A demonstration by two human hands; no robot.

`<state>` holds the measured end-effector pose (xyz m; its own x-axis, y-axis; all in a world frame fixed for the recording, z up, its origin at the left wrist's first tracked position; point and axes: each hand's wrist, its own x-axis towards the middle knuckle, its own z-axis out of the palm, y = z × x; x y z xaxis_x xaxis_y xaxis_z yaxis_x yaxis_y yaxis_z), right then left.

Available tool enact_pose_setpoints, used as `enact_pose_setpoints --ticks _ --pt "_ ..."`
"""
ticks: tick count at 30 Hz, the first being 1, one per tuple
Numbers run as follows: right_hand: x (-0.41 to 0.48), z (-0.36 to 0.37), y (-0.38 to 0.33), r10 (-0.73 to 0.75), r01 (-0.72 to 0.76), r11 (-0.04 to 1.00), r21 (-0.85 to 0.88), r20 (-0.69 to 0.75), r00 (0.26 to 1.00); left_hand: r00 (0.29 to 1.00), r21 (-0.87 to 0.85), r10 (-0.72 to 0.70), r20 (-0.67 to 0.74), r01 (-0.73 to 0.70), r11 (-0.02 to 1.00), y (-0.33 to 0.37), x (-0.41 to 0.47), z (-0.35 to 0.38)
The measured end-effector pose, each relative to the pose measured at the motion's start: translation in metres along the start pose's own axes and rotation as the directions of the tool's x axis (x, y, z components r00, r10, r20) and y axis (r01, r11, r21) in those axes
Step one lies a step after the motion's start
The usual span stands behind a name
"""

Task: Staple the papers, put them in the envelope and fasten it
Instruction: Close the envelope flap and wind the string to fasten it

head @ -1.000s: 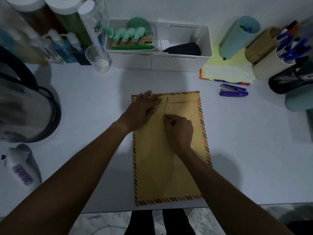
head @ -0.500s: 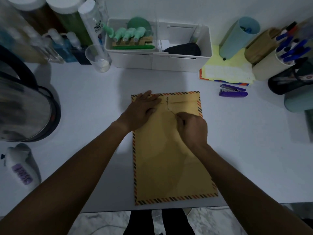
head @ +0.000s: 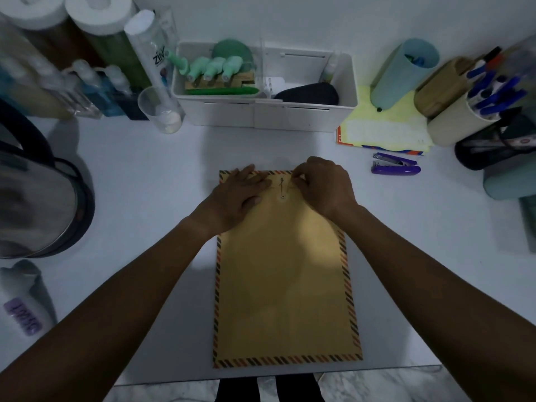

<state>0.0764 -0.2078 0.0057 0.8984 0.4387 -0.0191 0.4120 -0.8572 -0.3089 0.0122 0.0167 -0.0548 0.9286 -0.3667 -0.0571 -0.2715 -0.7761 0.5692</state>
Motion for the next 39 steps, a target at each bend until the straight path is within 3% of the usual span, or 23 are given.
enact_pose_setpoints --ticks 5,8,10,14,17,26,29,33,39 --pt "0.027 0.001 -0.009 -0.198 0.204 0.978 -0.031 0.133 0.971 1.000 -0.008 0.027 -0.010 -0.027 1.000 -0.004 0.002 0.002" --pt "0.037 0.003 -0.013 -0.238 0.246 0.969 -0.032 0.152 0.959 1.000 -0.031 0.020 -0.018 -0.021 0.999 -0.005 0.001 0.003" --pt "0.043 0.006 -0.013 -0.208 0.215 0.976 -0.022 0.164 0.964 1.000 -0.039 0.009 -0.027 -0.010 0.999 -0.005 0.001 0.003" --pt "0.051 0.008 -0.005 0.009 -0.026 0.993 0.115 0.142 0.990 0.999 -0.038 0.005 -0.046 -0.007 0.999 -0.005 0.001 0.004" --pt "0.045 0.007 0.003 0.111 -0.128 0.982 0.136 0.125 0.986 0.999 -0.039 -0.009 -0.047 0.008 0.999 -0.004 0.002 0.004" --pt "-0.022 0.019 -0.001 0.145 -0.132 0.979 0.154 -0.078 0.986 0.999 -0.038 -0.028 -0.040 0.027 0.999 -0.002 0.004 0.004" --pt "-0.034 0.024 -0.016 0.113 -0.100 0.981 0.169 -0.071 0.991 0.999 -0.043 -0.037 -0.038 0.036 0.998 0.001 0.004 0.002" --pt "-0.039 0.031 -0.041 0.202 -0.180 0.955 0.237 -0.074 0.976 0.998 -0.046 -0.046 -0.032 0.045 0.998 0.001 0.004 0.001" --pt "-0.053 0.043 -0.056 0.196 -0.170 0.963 0.209 -0.109 0.975 0.999 -0.050 -0.027 -0.021 0.026 0.998 0.001 0.003 0.000"
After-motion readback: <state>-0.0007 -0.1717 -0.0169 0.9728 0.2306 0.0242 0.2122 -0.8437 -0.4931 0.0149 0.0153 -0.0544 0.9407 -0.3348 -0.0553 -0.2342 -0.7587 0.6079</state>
